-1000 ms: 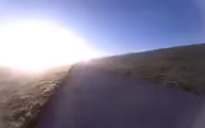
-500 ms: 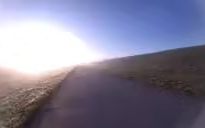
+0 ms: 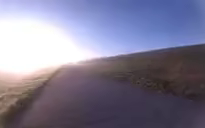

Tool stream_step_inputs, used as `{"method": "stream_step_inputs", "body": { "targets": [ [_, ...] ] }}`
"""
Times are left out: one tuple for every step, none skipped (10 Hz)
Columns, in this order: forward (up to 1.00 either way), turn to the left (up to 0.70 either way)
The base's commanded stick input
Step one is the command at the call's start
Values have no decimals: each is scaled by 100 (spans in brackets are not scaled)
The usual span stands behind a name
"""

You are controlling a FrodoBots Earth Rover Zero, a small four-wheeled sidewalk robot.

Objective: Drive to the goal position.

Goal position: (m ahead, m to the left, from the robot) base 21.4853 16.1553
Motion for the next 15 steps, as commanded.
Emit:
{"method": "stream_step_inputs", "body": {
  "targets": [
    [100, 0],
    [100, 0],
    [100, 0],
    [100, 0],
    [100, 0],
    [100, 0],
    [100, 0],
    [100, 0],
    [100, 0],
    [100, 0],
    [100, 0],
    [100, 0],
    [100, 0],
    [100, 0],
    [100, 0]
  ]
}}
